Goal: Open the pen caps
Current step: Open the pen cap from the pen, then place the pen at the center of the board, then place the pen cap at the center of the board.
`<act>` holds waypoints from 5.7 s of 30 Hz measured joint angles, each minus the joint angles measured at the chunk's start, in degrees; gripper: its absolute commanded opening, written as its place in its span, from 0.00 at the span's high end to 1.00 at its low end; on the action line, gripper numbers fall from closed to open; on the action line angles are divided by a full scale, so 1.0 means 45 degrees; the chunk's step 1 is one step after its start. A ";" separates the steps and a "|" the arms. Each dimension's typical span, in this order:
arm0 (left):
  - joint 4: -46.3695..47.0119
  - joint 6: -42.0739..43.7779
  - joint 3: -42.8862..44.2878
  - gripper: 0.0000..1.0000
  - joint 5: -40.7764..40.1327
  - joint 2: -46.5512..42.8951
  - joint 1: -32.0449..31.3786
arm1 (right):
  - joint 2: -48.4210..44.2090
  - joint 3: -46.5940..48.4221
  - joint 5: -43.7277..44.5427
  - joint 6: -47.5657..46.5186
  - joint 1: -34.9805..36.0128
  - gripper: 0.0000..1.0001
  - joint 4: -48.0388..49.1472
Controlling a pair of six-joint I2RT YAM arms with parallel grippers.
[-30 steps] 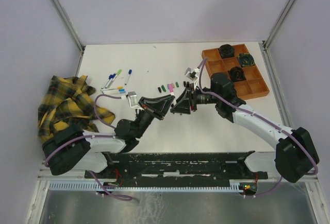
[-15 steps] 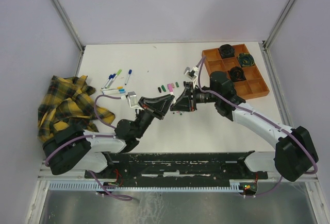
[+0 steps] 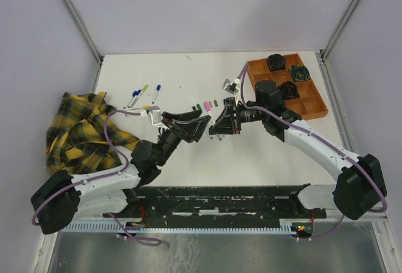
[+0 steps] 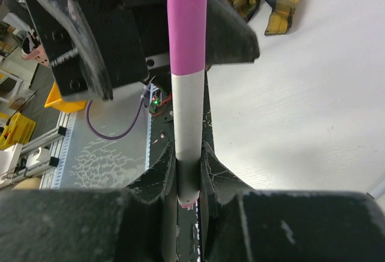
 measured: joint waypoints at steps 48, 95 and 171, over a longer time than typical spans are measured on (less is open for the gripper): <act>-0.4867 -0.2875 0.2841 0.72 0.5916 0.0495 0.3152 | 0.0617 0.0665 -0.0782 -0.1637 -0.0141 1.00 -0.2458; -0.6455 -0.3313 0.5897 0.97 0.6795 0.2283 0.5892 | 0.2365 0.2399 -0.0568 -0.0466 -0.1035 1.00 -0.0976; -1.1506 -0.2900 0.7800 0.97 0.0680 0.7441 0.3011 | 0.6499 0.4449 0.8281 -0.3793 -0.4022 0.66 -0.7873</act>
